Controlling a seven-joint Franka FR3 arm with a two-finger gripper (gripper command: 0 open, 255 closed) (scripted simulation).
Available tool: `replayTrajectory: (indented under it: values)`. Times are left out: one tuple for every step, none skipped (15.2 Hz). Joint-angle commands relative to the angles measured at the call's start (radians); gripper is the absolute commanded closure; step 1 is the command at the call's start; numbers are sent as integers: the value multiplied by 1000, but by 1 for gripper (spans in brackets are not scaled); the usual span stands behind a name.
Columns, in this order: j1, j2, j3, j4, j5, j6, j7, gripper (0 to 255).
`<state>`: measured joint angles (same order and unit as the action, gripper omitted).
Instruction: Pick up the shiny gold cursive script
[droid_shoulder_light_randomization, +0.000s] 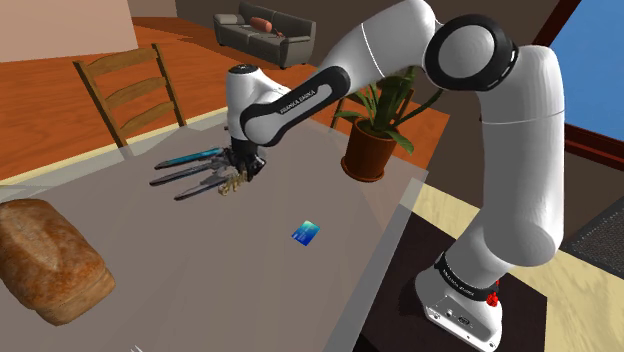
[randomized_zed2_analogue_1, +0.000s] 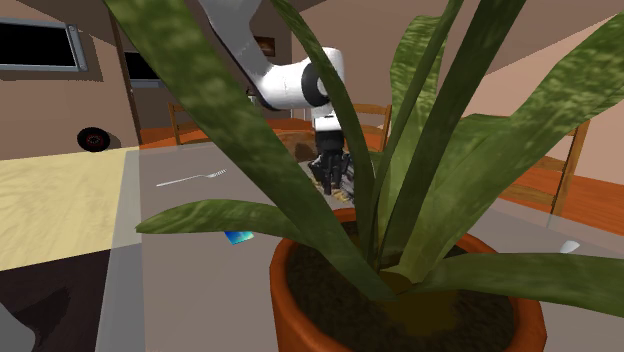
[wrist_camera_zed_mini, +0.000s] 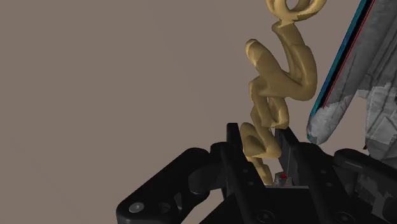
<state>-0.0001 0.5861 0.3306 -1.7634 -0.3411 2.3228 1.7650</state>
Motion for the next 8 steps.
replayTrajectory:
  values:
    - [-5, -18, 6, 1, 8, -17, -7, 255]
    - [-6, -26, 8, 2, 12, -26, -10, 255]
    - [-8, -35, 11, 4, 16, -36, -13, 255]
    - [-10, -43, 14, 5, 20, -45, -16, 255]
    - [-12, -51, 16, 7, 24, -55, -19, 255]
    - [-13, -59, 19, 9, 28, -64, -22, 255]
    - [-13, -60, 19, 9, 29, -65, -22, 255]
    - [-13, -60, 19, 9, 29, -65, -22, 255]
